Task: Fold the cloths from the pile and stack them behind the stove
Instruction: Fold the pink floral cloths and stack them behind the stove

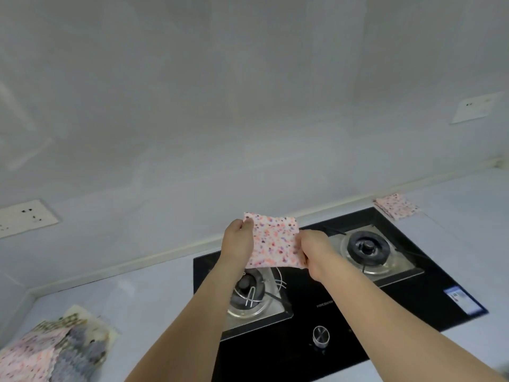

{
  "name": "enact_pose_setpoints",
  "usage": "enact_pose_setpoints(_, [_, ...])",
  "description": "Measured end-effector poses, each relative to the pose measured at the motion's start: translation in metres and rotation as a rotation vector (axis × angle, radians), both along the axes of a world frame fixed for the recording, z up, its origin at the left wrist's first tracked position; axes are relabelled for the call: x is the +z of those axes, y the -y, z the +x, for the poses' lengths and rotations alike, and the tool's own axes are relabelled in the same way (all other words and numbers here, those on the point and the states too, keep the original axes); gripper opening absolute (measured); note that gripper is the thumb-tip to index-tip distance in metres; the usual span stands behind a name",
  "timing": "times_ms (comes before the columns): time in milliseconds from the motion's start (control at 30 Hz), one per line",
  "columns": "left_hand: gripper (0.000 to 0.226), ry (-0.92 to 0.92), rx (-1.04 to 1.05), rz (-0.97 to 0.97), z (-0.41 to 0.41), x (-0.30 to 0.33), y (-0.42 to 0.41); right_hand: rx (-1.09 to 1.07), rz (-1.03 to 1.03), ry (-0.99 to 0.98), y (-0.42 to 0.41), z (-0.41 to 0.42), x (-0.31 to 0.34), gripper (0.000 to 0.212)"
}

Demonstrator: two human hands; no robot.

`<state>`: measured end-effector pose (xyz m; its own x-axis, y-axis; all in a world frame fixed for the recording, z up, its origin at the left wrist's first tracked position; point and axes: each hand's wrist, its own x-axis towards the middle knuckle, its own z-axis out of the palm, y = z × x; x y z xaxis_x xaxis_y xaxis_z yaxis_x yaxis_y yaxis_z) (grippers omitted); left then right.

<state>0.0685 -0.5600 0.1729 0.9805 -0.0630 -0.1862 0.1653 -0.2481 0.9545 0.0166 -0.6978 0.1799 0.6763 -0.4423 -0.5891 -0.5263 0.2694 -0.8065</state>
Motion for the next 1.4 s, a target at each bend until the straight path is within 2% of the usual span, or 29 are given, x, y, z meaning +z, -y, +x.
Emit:
enact_pose_setpoints(100, [0.022,-0.055,-0.023,0.02,0.017,-0.004,0.03,0.016,-0.061,-0.043,0.036,0.014,-0.004,0.028])
enact_pose_setpoints(267, [0.022,-0.132,-0.117,0.047,0.039,-0.016,0.094,-0.032,-0.07,0.031,0.103,0.027,-0.024,0.04])
enact_pose_setpoints(400, [0.022,-0.16,-0.166,0.023,0.032,-0.018,0.155,-0.08,-0.064,0.084,0.163,0.023,-0.034,0.04])
enact_pose_setpoints(667, [0.018,-0.128,-0.125,0.054,0.027,-0.026,0.276,-0.002,-0.164,0.084,0.298,0.035,-0.043,0.036])
enact_pose_setpoints(867, [0.018,-0.159,-0.099,0.04,0.044,-0.039,0.343,0.036,-0.235,0.098,0.363,0.044,-0.049,0.046])
enact_pose_setpoints(967, [0.023,-0.195,-0.118,0.046,0.056,-0.056,0.381,0.056,-0.289,0.077,0.403,0.05,-0.062,0.045])
enact_pose_setpoints(1100, [0.022,-0.216,-0.116,0.068,0.068,-0.085,0.443,0.087,-0.28,0.054,0.468,0.058,-0.084,0.031])
enact_pose_setpoints(1200, [0.021,-0.247,-0.095,0.038,0.084,-0.107,0.493,0.09,-0.249,0.014,0.515,0.08,-0.11,0.036])
enact_pose_setpoints(1400, [0.025,-0.24,-0.036,0.157,0.134,-0.161,0.567,0.152,-0.297,-0.021,0.591,0.14,-0.161,0.028])
